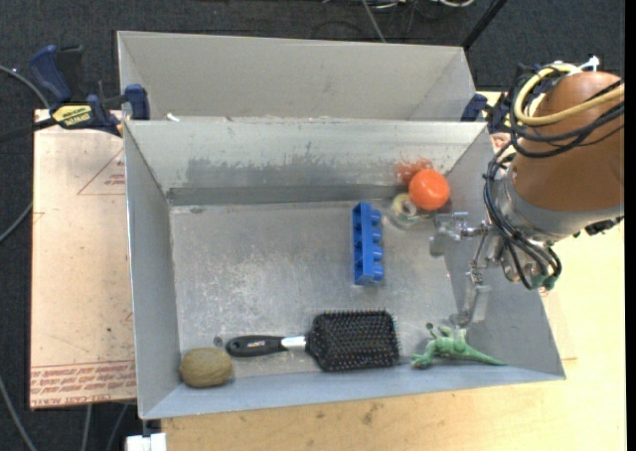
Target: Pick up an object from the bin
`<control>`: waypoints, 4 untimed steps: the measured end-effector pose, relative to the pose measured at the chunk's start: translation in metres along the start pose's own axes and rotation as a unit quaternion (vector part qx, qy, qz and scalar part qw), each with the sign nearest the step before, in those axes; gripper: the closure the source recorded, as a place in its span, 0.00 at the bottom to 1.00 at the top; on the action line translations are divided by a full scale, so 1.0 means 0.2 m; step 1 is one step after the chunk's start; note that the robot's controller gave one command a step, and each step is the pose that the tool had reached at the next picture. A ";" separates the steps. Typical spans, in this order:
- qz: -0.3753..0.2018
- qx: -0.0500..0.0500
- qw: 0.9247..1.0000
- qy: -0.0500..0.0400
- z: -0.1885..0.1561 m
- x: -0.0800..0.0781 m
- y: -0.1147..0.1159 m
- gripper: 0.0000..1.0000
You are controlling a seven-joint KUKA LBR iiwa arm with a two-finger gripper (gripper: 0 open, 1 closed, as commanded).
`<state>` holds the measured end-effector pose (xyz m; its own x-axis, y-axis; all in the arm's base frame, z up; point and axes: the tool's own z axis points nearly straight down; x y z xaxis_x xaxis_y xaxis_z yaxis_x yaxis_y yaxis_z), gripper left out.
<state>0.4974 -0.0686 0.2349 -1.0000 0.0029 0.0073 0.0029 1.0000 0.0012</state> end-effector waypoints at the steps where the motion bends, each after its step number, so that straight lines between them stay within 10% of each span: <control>1: -0.001 0.001 1.000 -0.004 -0.02 -0.01 0.00 0.00; 4: -0.176 0.001 0.984 -0.006 0.58 -0.01 0.48 0.00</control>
Offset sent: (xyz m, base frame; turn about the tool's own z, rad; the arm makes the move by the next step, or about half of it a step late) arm 0.0247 0.1001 -0.0711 -0.1821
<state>0.4982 0.0283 0.1193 -0.9391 -0.3436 -0.0041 -0.3436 0.9391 -0.0009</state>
